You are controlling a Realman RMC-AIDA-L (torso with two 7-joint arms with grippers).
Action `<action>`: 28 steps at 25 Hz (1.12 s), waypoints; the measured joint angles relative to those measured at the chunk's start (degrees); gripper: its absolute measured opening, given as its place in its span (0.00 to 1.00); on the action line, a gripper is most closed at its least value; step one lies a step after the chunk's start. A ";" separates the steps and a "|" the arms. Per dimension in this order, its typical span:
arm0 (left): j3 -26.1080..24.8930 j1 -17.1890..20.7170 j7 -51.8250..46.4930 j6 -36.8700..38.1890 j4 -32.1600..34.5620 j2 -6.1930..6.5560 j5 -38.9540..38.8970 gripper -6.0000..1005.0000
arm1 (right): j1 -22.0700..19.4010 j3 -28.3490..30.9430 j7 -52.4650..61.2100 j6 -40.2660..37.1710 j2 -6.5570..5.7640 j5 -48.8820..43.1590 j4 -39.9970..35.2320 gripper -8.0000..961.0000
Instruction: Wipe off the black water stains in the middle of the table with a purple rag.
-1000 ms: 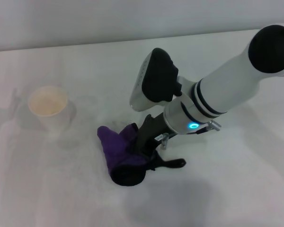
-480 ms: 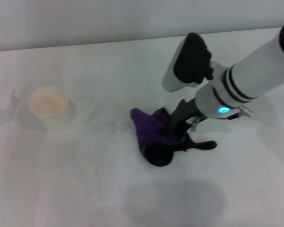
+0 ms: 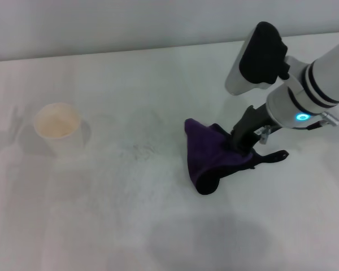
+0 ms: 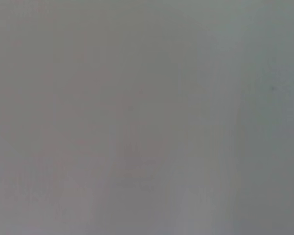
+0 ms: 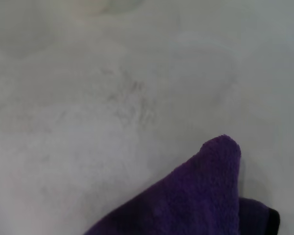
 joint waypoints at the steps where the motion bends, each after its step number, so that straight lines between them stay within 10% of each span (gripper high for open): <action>1: 0.00 0.00 0.00 0.00 0.01 0.00 0.00 0.89 | -0.15 0.53 0.00 0.57 -0.02 -0.46 -0.23 0.06; 24: 0.00 0.22 0.00 -0.01 0.05 -0.09 0.01 0.89 | -1.82 -1.25 1.22 -3.71 0.27 3.73 -0.47 0.07; 28: 0.00 0.62 0.00 0.02 -0.01 -0.03 0.01 0.89 | -4.94 0.99 1.14 -4.67 0.18 4.47 -4.69 0.19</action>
